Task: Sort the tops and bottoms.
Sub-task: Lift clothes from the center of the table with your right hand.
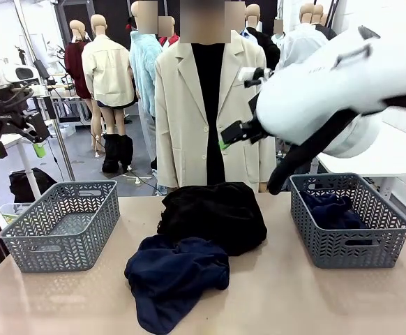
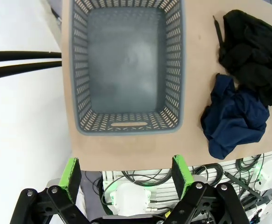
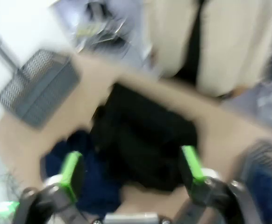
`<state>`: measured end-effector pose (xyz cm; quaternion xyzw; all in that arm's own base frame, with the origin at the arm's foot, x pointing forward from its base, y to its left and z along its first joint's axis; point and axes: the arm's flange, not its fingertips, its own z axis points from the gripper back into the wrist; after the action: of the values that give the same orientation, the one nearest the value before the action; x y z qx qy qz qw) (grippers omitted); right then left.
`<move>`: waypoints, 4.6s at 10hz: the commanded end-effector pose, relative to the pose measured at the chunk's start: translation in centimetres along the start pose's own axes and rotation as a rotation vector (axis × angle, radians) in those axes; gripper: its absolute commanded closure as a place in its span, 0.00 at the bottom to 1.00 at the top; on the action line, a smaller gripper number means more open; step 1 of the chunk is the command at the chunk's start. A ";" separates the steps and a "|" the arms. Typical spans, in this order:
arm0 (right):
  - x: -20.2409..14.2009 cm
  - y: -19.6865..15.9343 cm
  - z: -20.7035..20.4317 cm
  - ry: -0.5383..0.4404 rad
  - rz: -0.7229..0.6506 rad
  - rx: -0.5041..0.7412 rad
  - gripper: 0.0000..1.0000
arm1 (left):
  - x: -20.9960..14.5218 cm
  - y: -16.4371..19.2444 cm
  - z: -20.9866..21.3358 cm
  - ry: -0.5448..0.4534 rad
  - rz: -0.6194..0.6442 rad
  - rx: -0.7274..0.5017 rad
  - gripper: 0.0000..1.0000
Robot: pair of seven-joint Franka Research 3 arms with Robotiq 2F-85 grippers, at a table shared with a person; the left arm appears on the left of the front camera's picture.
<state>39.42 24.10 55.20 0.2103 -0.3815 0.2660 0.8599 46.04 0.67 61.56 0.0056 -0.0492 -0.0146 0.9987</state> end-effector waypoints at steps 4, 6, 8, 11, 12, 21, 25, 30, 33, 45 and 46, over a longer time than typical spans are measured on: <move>-6.2 -3.5 -0.1 0.428 0.220 0.260 0.00 | 0.2 0.0 0.2 -0.011 0.022 -0.009 0.00; -8.7 -1.6 -1.5 0.424 0.286 0.318 0.00 | 0.2 0.0 0.2 -0.011 0.022 -0.009 0.00; -11.1 1.9 -2.1 0.400 0.345 0.370 0.00 | 0.2 0.0 0.2 -0.011 0.022 -0.009 0.00; -8.8 -0.8 -1.5 0.465 0.283 0.328 0.00 | 0.2 0.0 0.2 -0.011 0.022 -0.009 0.00; -8.8 -0.8 -1.5 0.465 0.283 0.328 0.00 | 0.2 0.0 0.2 -0.011 0.022 -0.009 0.00; -11.8 8.2 -13.5 0.697 0.550 0.502 0.00 | 0.2 0.0 0.2 -0.011 0.022 -0.009 0.00; -13.3 10.2 -15.7 0.663 0.595 0.341 0.00 | 0.2 0.0 0.2 -0.011 0.022 -0.009 0.00; -15.2 11.0 -18.0 0.659 0.665 0.195 0.00 | 0.2 0.0 0.2 -0.011 0.022 -0.009 0.00; -15.6 11.3 -19.5 0.693 0.672 0.201 0.00 | 0.2 0.0 0.2 -0.011 0.022 -0.009 0.00; -13.8 11.1 -18.1 0.676 0.664 0.161 1.00 | 0.2 0.0 0.2 -0.011 0.022 -0.009 0.00; -12.3 10.7 -17.0 0.679 0.666 0.148 1.00 | 0.2 0.0 0.2 -0.011 0.022 -0.009 0.00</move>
<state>34.84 38.52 35.20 0.0597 -0.1096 0.6132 0.7800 46.06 0.62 61.56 0.0059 -0.0492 -0.0147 0.9987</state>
